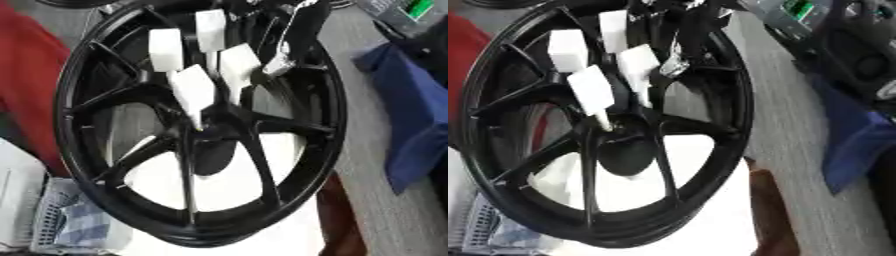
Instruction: Pull the pin out of the wheel hub.
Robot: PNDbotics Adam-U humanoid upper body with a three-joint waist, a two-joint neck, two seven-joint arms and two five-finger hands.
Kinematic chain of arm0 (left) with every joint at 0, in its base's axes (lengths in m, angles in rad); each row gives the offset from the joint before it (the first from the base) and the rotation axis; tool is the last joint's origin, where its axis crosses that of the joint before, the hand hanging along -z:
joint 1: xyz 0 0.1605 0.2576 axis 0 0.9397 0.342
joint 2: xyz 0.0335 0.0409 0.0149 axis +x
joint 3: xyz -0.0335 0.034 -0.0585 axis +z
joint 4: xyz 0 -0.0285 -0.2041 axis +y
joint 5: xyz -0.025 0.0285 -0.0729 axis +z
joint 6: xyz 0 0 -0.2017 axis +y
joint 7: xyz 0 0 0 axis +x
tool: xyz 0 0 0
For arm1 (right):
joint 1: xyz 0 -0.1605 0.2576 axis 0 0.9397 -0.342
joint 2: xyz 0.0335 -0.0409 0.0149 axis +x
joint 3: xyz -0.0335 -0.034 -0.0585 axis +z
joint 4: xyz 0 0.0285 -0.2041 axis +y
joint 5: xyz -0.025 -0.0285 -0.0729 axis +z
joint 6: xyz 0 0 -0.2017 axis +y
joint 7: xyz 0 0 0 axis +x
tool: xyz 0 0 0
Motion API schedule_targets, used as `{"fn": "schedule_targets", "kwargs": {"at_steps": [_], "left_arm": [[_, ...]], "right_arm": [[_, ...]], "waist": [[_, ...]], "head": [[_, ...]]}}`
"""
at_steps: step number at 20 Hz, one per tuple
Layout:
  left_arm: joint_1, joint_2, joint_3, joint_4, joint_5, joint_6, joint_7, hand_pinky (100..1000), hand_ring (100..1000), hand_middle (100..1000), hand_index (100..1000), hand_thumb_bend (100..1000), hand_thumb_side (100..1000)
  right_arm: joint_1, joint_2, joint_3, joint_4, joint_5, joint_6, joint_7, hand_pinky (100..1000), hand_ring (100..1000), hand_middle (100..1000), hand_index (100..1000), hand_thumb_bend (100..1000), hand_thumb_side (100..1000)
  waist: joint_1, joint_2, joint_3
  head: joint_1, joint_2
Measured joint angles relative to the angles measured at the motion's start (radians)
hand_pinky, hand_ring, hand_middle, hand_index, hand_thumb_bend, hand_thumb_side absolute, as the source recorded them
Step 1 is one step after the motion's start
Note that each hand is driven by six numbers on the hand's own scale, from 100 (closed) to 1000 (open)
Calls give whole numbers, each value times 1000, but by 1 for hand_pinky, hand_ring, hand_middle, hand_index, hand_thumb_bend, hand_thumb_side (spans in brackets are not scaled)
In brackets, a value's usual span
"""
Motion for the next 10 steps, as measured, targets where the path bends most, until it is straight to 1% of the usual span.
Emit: {"fn": "schedule_targets", "kwargs": {"at_steps": [5,10], "left_arm": [[0,-4,0,0,1,0,0,756,780,687,754,534,665],[0,-4,0,0,1,0,0,757,780,687,755,531,667]], "right_arm": [[1,2,3,13,2,0,-1,856,702,659,729,400,299],[1,6,4,18,2,12,-9,854,701,654,724,403,300]], "waist": [[0,1,2],[-5,1,3]], "head": [[0,0],[1,0]]}}
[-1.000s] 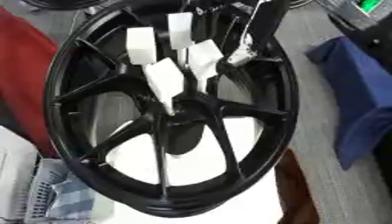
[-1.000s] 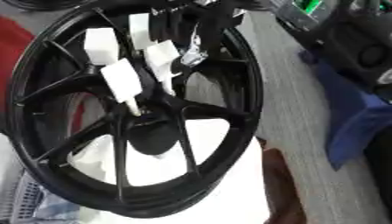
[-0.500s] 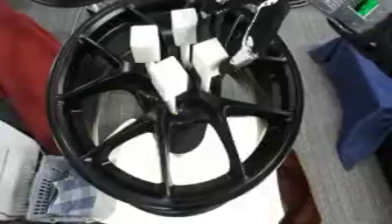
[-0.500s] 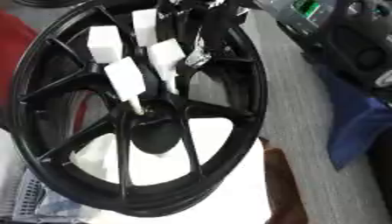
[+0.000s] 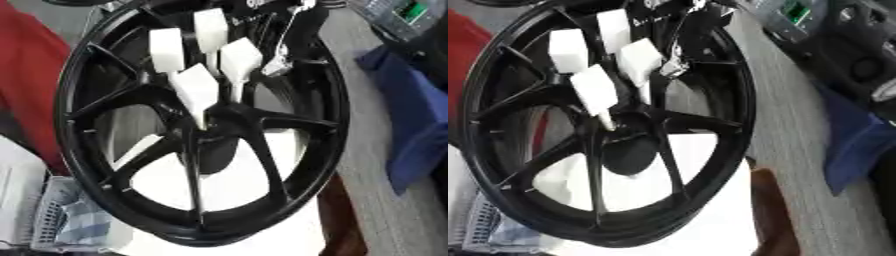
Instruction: Pull the pin out of the wheel hub.
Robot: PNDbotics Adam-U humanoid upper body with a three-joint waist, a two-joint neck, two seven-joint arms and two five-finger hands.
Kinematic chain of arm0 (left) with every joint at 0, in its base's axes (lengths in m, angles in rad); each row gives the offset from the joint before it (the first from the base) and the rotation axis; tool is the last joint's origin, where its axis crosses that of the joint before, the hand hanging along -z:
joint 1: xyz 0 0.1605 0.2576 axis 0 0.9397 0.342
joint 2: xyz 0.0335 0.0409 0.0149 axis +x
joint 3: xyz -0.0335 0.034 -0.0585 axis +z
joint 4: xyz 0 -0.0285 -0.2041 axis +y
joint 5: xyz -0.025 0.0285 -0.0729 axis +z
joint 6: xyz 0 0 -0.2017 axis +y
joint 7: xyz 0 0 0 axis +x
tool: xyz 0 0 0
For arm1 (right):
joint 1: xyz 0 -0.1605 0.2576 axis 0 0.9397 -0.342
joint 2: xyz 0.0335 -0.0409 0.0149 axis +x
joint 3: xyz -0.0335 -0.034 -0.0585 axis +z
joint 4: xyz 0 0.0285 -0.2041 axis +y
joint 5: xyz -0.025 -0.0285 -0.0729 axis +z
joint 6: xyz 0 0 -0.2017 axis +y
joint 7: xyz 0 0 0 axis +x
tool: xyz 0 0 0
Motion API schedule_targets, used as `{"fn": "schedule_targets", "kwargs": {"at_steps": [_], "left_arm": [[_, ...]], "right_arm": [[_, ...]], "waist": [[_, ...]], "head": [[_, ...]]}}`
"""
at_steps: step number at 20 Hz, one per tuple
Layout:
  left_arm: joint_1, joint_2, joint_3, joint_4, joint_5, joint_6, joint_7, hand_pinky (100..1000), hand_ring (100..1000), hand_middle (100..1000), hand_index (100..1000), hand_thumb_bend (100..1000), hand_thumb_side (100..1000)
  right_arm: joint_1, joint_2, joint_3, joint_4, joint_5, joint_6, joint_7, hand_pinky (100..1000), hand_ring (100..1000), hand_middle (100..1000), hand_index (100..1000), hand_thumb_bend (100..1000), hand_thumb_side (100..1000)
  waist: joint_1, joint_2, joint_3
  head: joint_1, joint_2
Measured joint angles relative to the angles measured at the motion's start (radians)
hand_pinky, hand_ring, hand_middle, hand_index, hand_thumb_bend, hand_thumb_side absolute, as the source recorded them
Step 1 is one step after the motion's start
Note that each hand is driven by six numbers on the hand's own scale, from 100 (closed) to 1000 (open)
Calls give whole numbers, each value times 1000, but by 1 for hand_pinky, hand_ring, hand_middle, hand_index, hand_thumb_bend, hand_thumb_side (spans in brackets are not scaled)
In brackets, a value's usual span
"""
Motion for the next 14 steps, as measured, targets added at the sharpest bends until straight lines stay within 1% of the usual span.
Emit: {"fn": "schedule_targets", "kwargs": {"at_steps": [2,8,11,14], "left_arm": [[0,0,0,0,0,0,0,757,780,687,755,530,666],[0,0,0,0,1,0,0,758,780,687,754,527,667],[0,0,1,0,2,0,0,758,779,685,754,525,667],[0,0,2,1,2,0,1,757,779,685,754,525,670]], "right_arm": [[0,4,1,4,-1,3,-3,853,699,647,718,398,299],[0,7,1,6,-19,19,-23,847,685,597,666,332,300],[0,7,1,5,-30,28,-32,847,676,548,617,286,279],[-1,7,1,5,-39,34,-33,845,667,536,605,279,263]], "waist": [[0,0,2],[-1,0,4],[-1,0,3],[-1,0,-1]], "head": [[0,0],[2,0],[3,0],[3,0]]}}
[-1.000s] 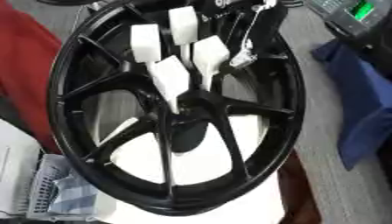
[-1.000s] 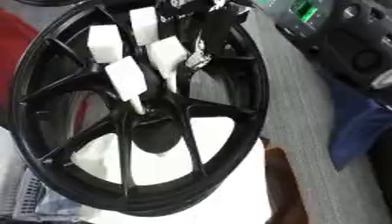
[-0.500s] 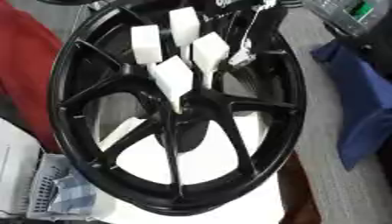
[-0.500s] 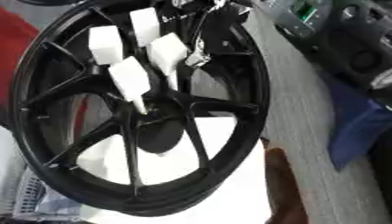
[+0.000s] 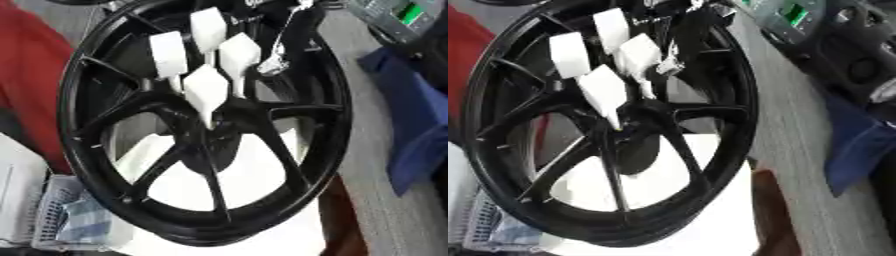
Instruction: Pull the pin out of the wheel hub.
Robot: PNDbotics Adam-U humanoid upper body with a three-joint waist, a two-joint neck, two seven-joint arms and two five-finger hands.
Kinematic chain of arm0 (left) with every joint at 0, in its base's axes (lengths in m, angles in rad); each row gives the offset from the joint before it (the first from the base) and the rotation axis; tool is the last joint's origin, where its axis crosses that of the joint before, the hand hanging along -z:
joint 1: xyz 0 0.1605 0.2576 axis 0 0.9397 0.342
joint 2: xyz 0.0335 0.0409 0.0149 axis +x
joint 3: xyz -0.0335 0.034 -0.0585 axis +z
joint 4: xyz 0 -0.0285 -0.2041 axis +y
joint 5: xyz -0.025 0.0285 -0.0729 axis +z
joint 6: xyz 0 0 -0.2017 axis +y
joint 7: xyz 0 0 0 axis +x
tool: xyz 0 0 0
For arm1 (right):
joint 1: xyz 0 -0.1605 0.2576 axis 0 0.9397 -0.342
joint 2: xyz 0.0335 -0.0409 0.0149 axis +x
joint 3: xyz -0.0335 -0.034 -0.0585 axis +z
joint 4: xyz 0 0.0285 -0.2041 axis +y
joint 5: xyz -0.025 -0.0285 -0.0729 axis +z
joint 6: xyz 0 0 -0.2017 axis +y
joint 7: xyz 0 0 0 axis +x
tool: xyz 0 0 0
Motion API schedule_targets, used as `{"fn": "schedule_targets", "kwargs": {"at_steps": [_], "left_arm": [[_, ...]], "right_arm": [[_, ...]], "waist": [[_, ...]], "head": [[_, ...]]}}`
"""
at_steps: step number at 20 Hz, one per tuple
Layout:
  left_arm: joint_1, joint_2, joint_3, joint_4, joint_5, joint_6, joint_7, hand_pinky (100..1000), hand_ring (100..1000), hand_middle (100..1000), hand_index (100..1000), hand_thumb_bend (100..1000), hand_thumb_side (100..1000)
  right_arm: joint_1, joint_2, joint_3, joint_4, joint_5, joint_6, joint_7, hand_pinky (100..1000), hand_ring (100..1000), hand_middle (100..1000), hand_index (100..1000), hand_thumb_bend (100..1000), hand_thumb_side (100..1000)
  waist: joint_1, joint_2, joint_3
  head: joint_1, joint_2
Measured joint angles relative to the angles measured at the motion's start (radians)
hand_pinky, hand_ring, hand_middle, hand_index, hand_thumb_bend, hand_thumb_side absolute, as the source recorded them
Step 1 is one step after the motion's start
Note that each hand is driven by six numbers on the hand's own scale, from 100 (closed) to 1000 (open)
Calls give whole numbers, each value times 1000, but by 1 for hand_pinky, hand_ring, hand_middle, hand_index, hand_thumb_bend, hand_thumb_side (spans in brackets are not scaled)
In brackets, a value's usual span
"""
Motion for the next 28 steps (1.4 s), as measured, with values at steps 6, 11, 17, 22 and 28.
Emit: {"fn": "schedule_targets", "kwargs": {"at_steps": [6,11,17,22,28], "left_arm": [[1,0,5,6,0,-1,2,758,779,683,753,523,669],[3,0,5,6,0,-3,4,758,778,682,754,522,669],[9,2,5,7,0,-4,6,759,778,681,754,518,671],[11,2,6,12,-2,-6,7,759,777,680,754,516,672],[19,9,6,12,-5,-8,9,759,777,682,754,514,670]], "right_arm": [[-10,0,-16,-9,-32,2,8,846,646,498,571,206,199],[-11,-15,-51,-40,-82,8,2,847,627,480,561,181,185],[-8,-59,-117,-92,-153,37,-31,852,613,468,550,148,169],[25,-107,-195,-121,-232,70,-95,865,606,471,552,100,172],[160,-212,-329,-167,-357,83,-230,877,600,477,557,100,143]], "waist": [[0,0,-7],[3,-1,-14],[6,-3,-21],[6,-8,-32],[22,-8,-45]], "head": [[-6,0],[-13,0],[-20,0],[-20,0],[-11,0]]}}
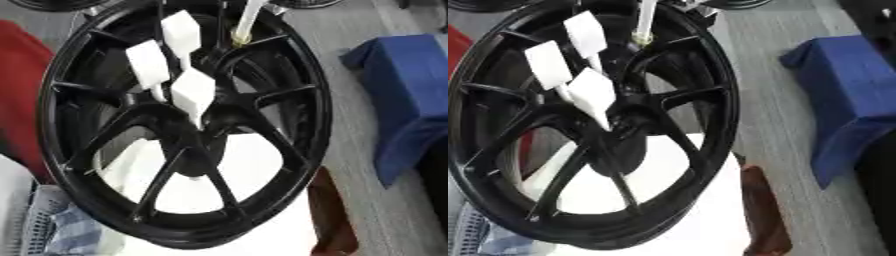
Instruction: Pull the pin out of the wheel hub.
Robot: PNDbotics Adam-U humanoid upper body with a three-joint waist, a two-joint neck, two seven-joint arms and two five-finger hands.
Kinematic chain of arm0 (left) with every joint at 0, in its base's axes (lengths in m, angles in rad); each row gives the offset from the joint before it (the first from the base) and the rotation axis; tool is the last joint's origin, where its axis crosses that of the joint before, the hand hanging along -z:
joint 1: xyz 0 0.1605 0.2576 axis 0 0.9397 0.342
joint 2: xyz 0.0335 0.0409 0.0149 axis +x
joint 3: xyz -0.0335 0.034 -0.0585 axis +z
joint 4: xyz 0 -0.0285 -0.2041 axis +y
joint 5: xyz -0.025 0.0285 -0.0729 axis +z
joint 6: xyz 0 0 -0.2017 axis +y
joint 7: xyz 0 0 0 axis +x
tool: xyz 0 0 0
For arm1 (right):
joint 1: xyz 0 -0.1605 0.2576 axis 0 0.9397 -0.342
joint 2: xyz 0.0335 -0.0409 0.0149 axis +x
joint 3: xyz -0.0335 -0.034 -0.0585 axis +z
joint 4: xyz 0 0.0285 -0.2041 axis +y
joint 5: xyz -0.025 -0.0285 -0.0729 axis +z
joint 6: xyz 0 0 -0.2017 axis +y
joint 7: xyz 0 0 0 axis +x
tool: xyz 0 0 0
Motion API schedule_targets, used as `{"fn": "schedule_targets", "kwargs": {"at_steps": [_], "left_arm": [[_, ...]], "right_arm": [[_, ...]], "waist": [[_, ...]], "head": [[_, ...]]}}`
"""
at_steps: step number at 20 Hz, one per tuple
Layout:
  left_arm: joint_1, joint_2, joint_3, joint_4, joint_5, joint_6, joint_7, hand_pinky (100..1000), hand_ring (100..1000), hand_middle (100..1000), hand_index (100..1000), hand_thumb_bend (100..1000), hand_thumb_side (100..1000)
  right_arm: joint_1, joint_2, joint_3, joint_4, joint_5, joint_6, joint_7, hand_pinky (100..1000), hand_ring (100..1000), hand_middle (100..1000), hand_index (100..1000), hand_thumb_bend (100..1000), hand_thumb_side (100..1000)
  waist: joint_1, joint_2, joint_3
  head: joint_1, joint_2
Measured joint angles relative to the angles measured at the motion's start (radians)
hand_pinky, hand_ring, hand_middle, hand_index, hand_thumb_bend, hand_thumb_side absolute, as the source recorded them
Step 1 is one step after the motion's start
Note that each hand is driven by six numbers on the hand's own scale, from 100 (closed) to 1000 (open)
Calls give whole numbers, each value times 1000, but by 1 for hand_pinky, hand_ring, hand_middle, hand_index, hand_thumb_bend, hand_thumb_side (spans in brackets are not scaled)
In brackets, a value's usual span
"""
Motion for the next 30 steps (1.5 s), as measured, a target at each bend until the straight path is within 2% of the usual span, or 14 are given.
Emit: {"fn": "schedule_targets", "kwargs": {"at_steps": [4,7,11,13,14,15,16,18,20,24,30], "left_arm": [[20,5,12,-1,0,-5,5,760,778,682,754,514,674],[41,9,24,-2,3,-9,10,760,778,682,754,513,676],[56,10,33,-2,4,-11,19,761,778,683,754,512,675],[62,11,37,-2,5,-14,23,761,778,683,755,512,674],[64,15,39,-2,5,-16,25,761,778,683,755,511,674],[66,18,42,-2,6,-17,27,761,778,683,755,511,673],[69,19,43,-2,6,-19,29,761,778,683,755,511,673],[70,19,46,-2,7,-21,34,762,778,683,755,511,673],[72,20,48,-2,7,-23,37,762,778,684,755,511,673],[79,28,48,-2,7,-24,40,762,778,684,755,510,673],[79,28,48,-2,8,-25,42,763,778,683,755,507,673]], "right_arm": [[165,-98,-127,-28,-93,-34,-125,879,601,478,559,100,121],[319,-163,-228,-29,-123,-67,-223,880,601,479,559,100,108],[501,-196,-356,11,-128,-109,-349,877,605,487,576,100,100],[570,-196,-405,40,-109,-121,-403,869,636,538,635,222,110],[599,-195,-425,55,-87,-122,-429,872,673,601,690,290,166],[626,-195,-442,69,-59,-120,-452,875,693,633,716,315,197],[650,-191,-455,80,-29,-116,-472,907,797,744,779,340,301],[694,-172,-470,99,27,-107,-489,928,852,812,822,337,364],[723,-151,-476,115,65,-99,-490,934,865,837,835,327,400],[747,-120,-488,146,103,-88,-493,932,848,834,833,314,397],[746,-106,-496,161,88,-93,-523,925,798,790,810,276,389]], "waist": [[14,0,-7],[20,0,-24],[34,0,-43],[37,0,-50],[38,0,-53],[41,0,-55],[44,0,-56],[49,0,-58],[52,0,-59],[60,0,-62],[63,0,-67]], "head": [[9,0],[17,0],[31,0],[40,0],[45,0],[50,0],[53,0],[57,0],[59,0],[60,0],[59,0]]}}
